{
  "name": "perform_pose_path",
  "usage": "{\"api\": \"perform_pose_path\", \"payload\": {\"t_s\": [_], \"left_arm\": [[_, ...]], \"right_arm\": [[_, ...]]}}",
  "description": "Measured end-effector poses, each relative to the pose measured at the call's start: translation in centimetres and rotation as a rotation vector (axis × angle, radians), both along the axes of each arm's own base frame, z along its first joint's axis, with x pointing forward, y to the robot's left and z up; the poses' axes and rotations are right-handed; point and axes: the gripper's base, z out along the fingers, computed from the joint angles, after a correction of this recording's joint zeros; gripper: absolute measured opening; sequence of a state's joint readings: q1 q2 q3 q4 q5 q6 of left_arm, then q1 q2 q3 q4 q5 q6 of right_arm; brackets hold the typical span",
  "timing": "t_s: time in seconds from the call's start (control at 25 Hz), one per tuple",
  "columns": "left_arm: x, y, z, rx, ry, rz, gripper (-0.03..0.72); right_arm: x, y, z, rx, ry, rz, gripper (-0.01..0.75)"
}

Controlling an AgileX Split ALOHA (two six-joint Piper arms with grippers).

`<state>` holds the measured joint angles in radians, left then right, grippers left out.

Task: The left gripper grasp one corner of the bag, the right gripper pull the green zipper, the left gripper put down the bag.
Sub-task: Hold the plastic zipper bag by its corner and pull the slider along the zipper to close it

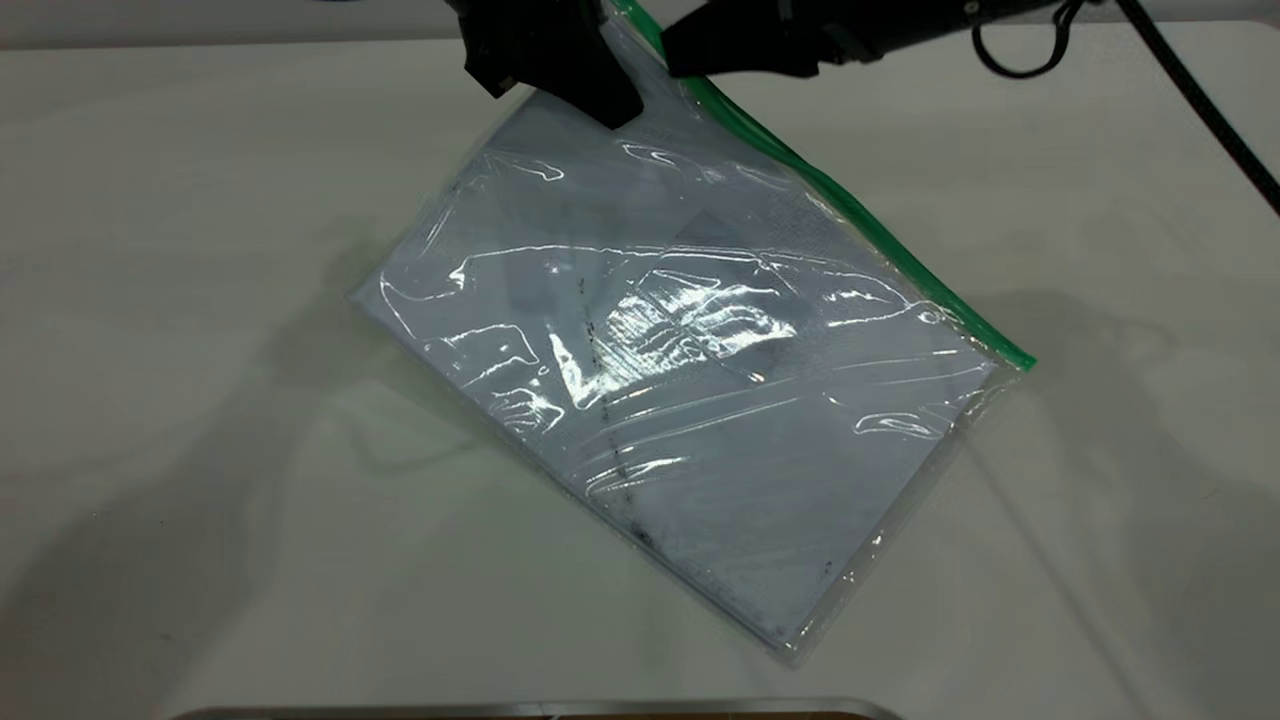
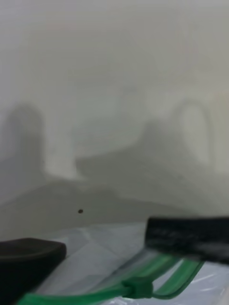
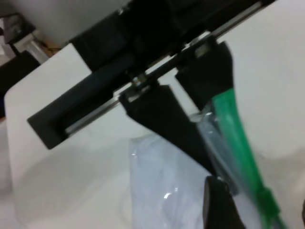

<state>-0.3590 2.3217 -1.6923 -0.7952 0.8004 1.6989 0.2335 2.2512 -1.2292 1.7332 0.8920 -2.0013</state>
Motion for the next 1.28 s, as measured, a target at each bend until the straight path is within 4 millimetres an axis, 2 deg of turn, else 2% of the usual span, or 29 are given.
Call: {"api": "perform_pose_path", "payload": {"t_s": [0.32,0.6,0.72,0.96,1.12,1.28], "left_arm": [[0.1,0.0,0.4,-0.001,-0.017,0.005,0.074],[0.1,0.0,0.4,-0.001,-0.017,0.005,0.076],[0.1,0.0,0.4,-0.001,-0.017,0.005,0.076],[0.0,0.0,0.4,0.0,-0.015,0.002,0.076],[0.0,0.0,0.4,0.005,-0.017,-0.001,0.076],[0.0,0.0,0.4,0.005,-0.015,-0.004,0.076]], "right_arm": [[0.4,0.3,0.4,0.019,-0.02,-0.01,0.452],[0.4,0.3,-0.9,0.008,0.002,-0.01,0.426],[0.3,0.3,-0.9,0.012,-0.001,0.0,0.369],[0.3,0.4,-0.9,0.018,-0.003,0.005,0.208],[0.3,0.5,-0.8,0.035,-0.002,0.009,0.15],[0.2,0.4,-0.7,0.035,-0.003,0.015,0.045]]}}
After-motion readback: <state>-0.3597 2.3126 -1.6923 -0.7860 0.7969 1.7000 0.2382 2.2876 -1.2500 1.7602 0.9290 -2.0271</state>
